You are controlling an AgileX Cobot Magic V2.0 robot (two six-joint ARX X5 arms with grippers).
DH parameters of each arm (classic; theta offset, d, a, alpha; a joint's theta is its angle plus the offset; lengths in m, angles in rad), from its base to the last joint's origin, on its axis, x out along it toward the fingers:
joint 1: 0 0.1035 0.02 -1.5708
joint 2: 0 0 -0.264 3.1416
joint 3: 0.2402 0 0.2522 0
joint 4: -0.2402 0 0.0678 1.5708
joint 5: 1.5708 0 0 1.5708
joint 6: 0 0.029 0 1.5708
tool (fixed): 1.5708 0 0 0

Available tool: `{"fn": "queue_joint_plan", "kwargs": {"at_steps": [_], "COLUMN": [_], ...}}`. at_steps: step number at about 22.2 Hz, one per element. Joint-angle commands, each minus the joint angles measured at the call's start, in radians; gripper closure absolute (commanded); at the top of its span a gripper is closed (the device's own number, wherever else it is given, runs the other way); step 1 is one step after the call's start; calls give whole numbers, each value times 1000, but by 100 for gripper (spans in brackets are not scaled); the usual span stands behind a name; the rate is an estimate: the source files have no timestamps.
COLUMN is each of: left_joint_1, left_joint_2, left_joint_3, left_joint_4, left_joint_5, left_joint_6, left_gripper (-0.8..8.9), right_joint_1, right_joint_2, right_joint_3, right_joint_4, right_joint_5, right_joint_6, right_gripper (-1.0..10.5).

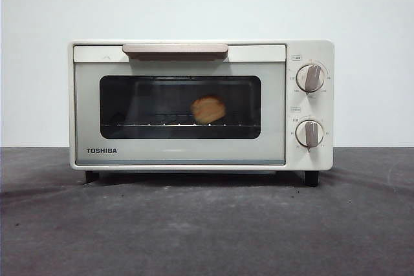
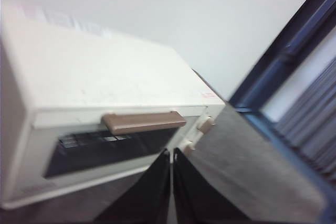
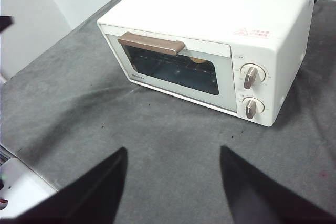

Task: The left arm flap open the oven, the right arm pick bread and place it into oven, the left arm flap close the oven

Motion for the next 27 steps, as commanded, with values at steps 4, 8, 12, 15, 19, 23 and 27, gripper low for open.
{"fn": "queue_joint_plan", "kwargs": {"at_steps": [4,8,12,15,19,23,27], "left_joint_1": [0,0,0,0,0,0,0], "left_joint_2": [-132,-148,-147,-147,-151,-151,-151], "left_joint_3": [20,20,20,20,20,20,20], "left_joint_4": [-193,-303,-329,-328,-329,-328,-328], "left_joint_5": [-111,-113,-113,-112,-112,-112,-112], "left_joint_6": [227,232,215,216,216,216,216], "left_gripper": [801,801,801,801,801,801,801], "right_joint_1": [9,9,9,9,9,9,9], "right_joint_2": [6,6,6,6,6,5,5], "right_joint_3": [16,16,16,16,15,15,15], "right_joint_4": [21,40,63,61,60,61,61], "right_joint_5": [1,0,0,0,1,0,1], "right_joint_6": [-58,-67,-67,-86,-90,-85,-85], "right_gripper": [713,713,713,917,931,932,931]}}
